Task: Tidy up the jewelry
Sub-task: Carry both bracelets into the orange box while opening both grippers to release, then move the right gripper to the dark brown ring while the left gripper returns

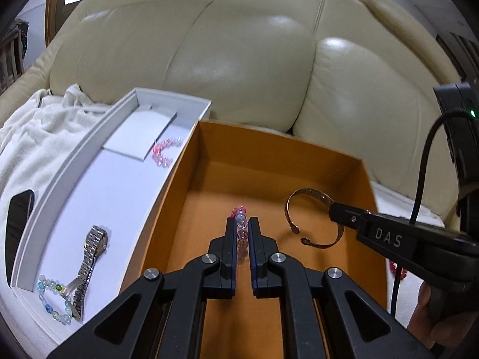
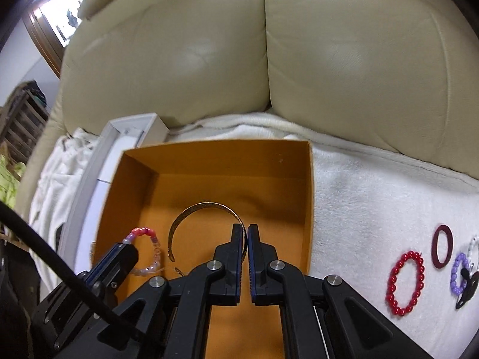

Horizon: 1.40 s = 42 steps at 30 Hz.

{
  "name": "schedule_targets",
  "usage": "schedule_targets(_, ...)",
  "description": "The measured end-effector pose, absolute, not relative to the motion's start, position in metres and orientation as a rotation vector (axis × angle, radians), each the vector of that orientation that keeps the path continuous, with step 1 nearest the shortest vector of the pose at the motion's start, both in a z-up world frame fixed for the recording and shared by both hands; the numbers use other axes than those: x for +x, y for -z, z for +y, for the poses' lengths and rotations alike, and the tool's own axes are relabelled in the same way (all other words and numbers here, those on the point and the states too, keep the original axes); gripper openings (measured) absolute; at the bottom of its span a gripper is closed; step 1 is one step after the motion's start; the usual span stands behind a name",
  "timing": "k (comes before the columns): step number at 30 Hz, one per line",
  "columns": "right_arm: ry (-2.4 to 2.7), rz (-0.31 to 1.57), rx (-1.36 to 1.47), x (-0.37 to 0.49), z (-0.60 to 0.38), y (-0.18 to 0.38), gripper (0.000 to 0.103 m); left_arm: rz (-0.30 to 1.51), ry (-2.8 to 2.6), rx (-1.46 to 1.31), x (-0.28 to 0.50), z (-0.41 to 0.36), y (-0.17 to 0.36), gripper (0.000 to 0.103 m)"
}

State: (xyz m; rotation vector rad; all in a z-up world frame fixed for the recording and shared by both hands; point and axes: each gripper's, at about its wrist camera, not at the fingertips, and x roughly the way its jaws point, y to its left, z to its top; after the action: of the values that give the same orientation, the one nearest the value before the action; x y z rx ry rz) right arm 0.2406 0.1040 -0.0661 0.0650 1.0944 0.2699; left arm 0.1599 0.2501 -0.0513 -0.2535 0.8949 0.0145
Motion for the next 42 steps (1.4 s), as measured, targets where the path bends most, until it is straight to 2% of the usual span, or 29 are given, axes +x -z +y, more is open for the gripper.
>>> schedule_targets(8, -0.233, 1.151, -0.07, 0.257, 0.121, 0.085, 0.005, 0.944, -0.099, -0.236, 0.166, 0.254, 0.064, 0.009)
schedule_targets(12, -0.219, 1.155, -0.122, 0.262, 0.126, 0.087, 0.008, 0.934, -0.124, -0.235, 0.166, 0.255, 0.059, 0.039)
schedule_targets(13, -0.219, 1.158, -0.125, 0.262, 0.125, 0.086, 0.008, 0.923, -0.129, -0.23, 0.165, 0.254, 0.055, 0.042)
schedule_targets(20, -0.29, 1.087, 0.003, 0.252, 0.09, 0.061, 0.012, 0.837, -0.121, -0.204, 0.153, 0.243, 0.026, 0.044)
schedule_targets(22, -0.301, 1.044, 0.024, 0.243, 0.075, 0.05, 0.015, 0.81, -0.13, -0.187, 0.15, 0.236, 0.016, 0.05)
schedule_targets(24, -0.329, 1.008, 0.053, 0.231, 0.053, 0.039, 0.024, 0.774, -0.131, -0.177, 0.144, 0.228, 0.005, 0.057)
schedule_targets(27, -0.321, 0.938, 0.104, 0.211, 0.006, 0.023, 0.027, 0.713, -0.101, -0.175, 0.134, 0.209, -0.011, 0.064)
schedule_targets(29, -0.301, 0.905, 0.153, 0.198, -0.03, 0.014, 0.027, 0.697, -0.082, -0.163, 0.13, 0.196, -0.016, 0.065)
schedule_targets(33, -0.209, 0.861, 0.207, 0.172, -0.109, 0.009, 0.036, 0.685, -0.044, -0.111, 0.126, 0.164, -0.021, 0.065)
schedule_targets(42, -0.03, 0.844, 0.453, 0.125, -0.25, 0.045, 0.037, 0.692, 0.063, -0.008, 0.125, 0.097, -0.016, 0.065)
